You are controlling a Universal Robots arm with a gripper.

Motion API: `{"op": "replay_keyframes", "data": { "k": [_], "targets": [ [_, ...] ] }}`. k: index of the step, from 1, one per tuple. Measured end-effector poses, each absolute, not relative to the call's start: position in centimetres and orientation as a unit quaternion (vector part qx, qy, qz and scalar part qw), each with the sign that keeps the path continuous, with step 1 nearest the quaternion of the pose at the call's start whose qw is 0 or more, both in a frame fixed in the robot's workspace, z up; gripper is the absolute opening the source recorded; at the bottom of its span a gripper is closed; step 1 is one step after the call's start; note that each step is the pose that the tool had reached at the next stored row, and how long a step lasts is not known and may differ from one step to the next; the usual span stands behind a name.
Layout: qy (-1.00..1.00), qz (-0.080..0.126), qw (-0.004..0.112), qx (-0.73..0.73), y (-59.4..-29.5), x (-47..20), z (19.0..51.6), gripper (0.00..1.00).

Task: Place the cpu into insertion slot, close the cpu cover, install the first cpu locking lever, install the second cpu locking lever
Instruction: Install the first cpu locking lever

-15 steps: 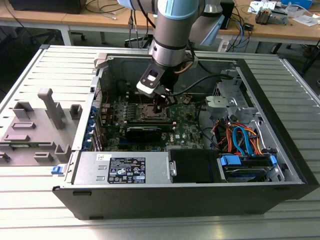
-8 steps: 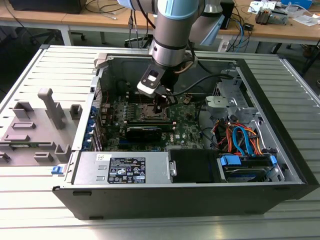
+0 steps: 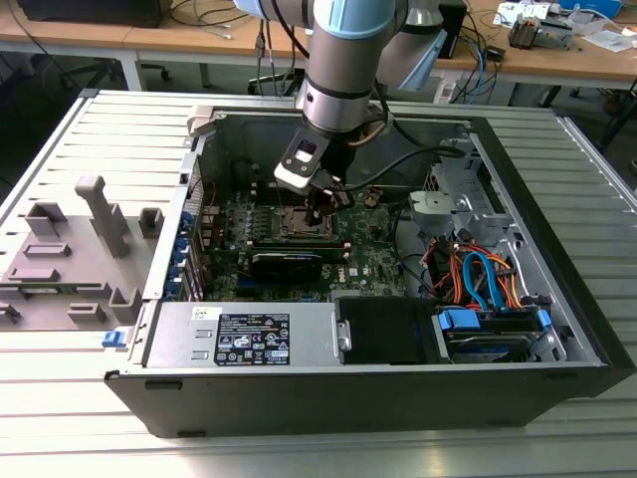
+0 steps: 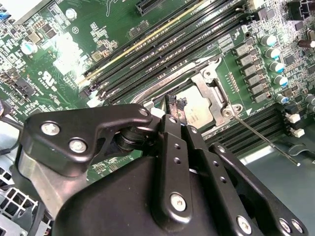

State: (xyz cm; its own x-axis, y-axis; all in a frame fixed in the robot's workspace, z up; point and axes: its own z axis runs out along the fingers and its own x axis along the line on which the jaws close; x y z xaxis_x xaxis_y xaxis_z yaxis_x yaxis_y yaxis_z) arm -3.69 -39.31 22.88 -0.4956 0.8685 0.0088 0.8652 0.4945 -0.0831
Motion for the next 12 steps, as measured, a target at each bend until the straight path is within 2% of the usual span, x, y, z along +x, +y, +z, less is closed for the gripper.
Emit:
{"op": "replay_keyframes", "data": {
  "k": [12],
  "targets": [
    [-0.874,0.034,0.024,-0.485,-39.31,-3.69,22.89,0.11]
  ]
}}
